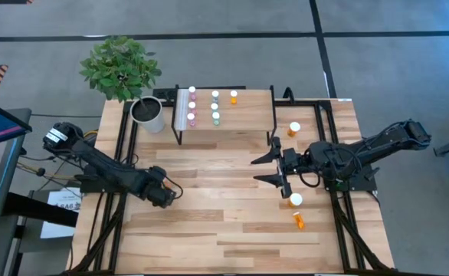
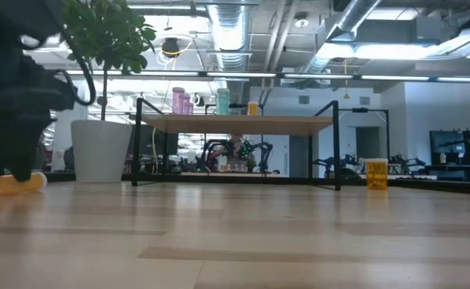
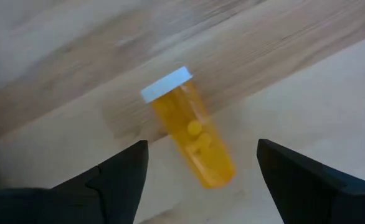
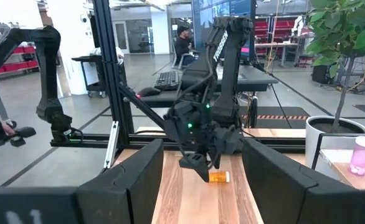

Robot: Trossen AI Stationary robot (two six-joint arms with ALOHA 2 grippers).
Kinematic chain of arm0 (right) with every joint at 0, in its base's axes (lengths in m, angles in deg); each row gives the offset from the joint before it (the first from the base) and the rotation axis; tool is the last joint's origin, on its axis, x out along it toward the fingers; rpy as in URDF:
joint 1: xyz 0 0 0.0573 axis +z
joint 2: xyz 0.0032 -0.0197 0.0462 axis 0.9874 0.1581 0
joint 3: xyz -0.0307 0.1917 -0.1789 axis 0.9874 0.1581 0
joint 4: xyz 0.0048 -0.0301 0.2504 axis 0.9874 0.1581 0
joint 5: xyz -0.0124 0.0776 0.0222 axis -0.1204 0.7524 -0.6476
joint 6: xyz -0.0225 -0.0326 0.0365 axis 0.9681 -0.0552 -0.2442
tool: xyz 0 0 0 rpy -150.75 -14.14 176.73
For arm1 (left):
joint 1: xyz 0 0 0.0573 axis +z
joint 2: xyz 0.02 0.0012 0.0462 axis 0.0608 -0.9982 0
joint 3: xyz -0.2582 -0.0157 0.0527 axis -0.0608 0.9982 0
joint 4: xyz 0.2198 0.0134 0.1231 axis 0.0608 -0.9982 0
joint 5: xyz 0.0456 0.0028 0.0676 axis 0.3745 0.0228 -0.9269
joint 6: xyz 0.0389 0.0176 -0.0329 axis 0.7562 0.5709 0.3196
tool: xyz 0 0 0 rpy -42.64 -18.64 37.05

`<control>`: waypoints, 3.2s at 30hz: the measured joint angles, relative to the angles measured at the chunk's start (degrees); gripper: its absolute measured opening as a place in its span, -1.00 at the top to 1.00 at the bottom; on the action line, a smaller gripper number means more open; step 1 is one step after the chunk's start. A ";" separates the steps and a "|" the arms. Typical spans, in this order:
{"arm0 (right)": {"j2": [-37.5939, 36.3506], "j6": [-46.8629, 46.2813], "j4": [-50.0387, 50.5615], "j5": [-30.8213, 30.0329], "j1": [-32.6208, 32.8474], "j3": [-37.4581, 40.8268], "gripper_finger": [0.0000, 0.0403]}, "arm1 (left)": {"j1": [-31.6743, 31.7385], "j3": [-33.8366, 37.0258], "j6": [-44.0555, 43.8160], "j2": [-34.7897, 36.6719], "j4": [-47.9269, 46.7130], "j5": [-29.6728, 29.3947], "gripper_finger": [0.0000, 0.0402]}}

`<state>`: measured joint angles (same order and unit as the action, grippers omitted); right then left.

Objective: Pick and place medicine bottles onto shelf by color
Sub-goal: Put the left small orange pill bottle aligned with the other small orange pill bottle on the shelf

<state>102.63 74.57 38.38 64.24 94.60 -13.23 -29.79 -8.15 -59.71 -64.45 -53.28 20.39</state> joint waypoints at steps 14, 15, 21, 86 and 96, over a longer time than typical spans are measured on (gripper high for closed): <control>0.02 0.31 1.25 -0.61 -0.07 0.00 -0.20 | 1.29 4.18 0.94 0.17 5.76 2.42 -0.05; 0.02 0.31 1.28 -0.61 -0.07 0.00 -0.20 | 1.29 4.19 0.94 0.15 5.59 2.41 0.01; 0.02 0.45 1.32 -0.61 -0.35 0.00 -0.20 | 1.24 4.15 1.35 0.13 4.83 1.35 0.33; 23.47 0.68 -24.47 1.76 -5.03 -4.71 -0.20 | 10.86 15.39 80.16 5.55 101.68 0.00 0.51; 25.60 -0.09 -22.85 2.65 -5.57 -6.54 -0.24 | 10.14 15.39 79.48 5.55 101.49 -0.40 0.51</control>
<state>128.23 74.48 15.54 66.89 89.03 -19.77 -19.65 7.23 19.77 -58.89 48.21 19.99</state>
